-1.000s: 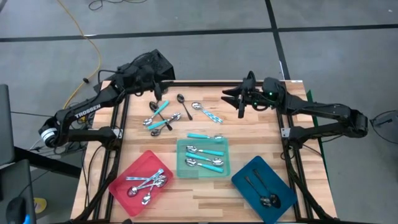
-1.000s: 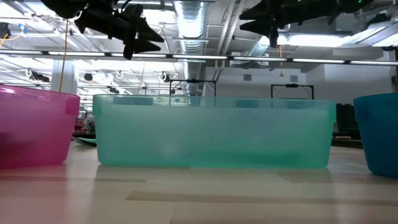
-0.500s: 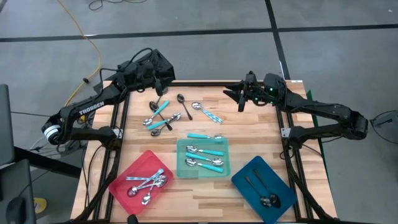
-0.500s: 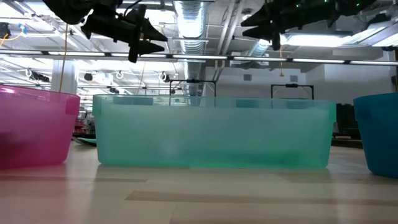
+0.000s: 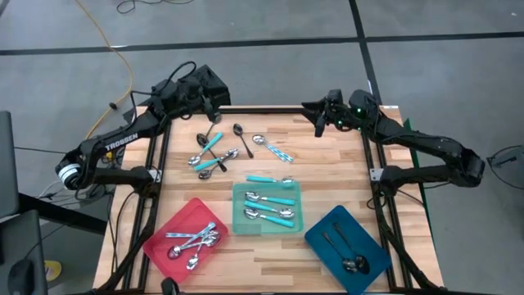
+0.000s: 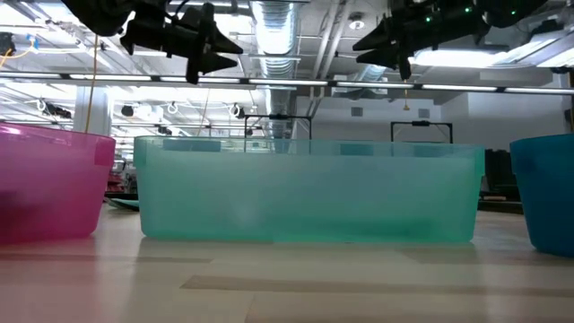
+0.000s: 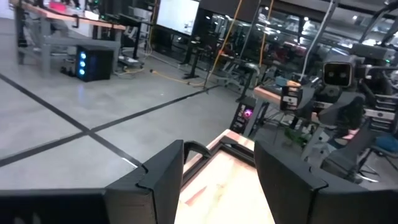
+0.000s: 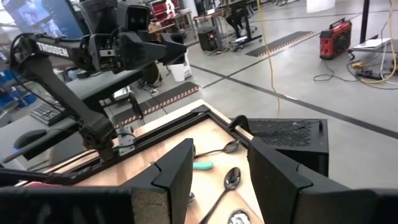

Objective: Sort silverware by color (type)

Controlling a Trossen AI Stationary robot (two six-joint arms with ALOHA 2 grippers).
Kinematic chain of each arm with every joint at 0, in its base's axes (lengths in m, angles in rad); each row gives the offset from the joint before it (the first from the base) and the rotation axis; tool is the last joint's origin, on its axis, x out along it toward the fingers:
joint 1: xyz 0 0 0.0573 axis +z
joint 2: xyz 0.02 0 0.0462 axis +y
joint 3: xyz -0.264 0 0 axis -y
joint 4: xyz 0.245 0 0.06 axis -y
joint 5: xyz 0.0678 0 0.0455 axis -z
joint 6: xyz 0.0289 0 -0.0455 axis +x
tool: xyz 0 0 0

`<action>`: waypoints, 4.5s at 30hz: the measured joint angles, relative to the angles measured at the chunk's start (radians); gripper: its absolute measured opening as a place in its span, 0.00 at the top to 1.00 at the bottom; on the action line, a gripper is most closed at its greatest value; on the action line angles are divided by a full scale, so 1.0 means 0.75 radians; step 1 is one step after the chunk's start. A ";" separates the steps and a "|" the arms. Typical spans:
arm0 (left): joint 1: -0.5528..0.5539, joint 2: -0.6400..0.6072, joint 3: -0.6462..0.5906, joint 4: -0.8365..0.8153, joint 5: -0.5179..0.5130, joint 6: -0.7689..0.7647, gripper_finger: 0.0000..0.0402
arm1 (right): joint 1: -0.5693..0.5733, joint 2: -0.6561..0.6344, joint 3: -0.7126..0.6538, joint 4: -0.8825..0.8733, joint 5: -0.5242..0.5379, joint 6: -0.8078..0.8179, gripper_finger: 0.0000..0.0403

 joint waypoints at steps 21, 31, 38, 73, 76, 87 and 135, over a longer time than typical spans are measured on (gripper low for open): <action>0.025 0.000 0.000 0.035 0.060 -0.027 0.55 | -0.042 -0.001 0.001 0.079 -0.029 -0.008 0.57; 0.025 0.000 -0.001 0.060 0.062 -0.006 0.55 | -0.050 0.000 0.001 0.077 -0.045 -0.032 0.57; 0.025 0.000 -0.001 0.060 0.118 0.037 0.55 | -0.051 -0.001 0.001 0.077 -0.051 -0.030 0.57; 0.251 -0.529 -0.010 -0.327 0.065 0.233 0.55 | -0.111 -0.001 0.001 0.177 -0.067 0.003 0.57; 0.249 -0.526 -0.170 -0.110 0.113 0.131 0.55 | -0.129 -0.001 0.001 0.176 -0.066 0.003 0.57; 0.279 -0.513 -0.617 0.414 -0.017 -0.368 0.55 | -0.167 -0.001 0.001 0.174 -0.068 0.004 0.57; -0.320 -0.286 -0.745 0.385 -0.242 -0.327 0.55 | 0.029 0.210 -0.001 -0.103 -0.139 -0.064 0.57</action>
